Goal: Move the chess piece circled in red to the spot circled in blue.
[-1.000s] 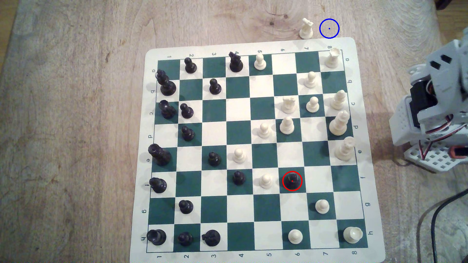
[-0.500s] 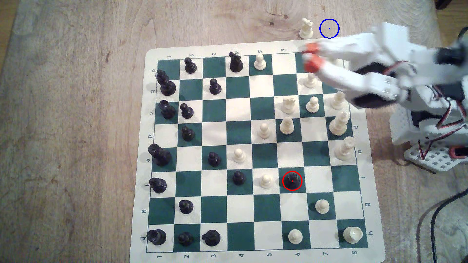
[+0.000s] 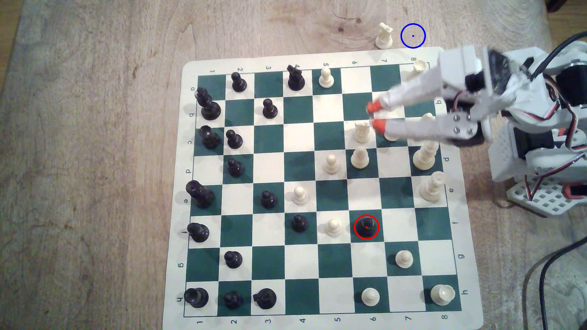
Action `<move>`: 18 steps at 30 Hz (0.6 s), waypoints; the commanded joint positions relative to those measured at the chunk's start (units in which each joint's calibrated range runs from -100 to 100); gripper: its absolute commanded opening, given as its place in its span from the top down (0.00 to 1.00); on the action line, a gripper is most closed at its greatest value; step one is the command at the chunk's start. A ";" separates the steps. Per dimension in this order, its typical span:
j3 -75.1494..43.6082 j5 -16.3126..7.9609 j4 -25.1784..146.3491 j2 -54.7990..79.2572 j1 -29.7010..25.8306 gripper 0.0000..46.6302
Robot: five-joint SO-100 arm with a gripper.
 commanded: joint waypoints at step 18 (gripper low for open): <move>-0.10 -2.59 4.68 16.93 -13.66 0.62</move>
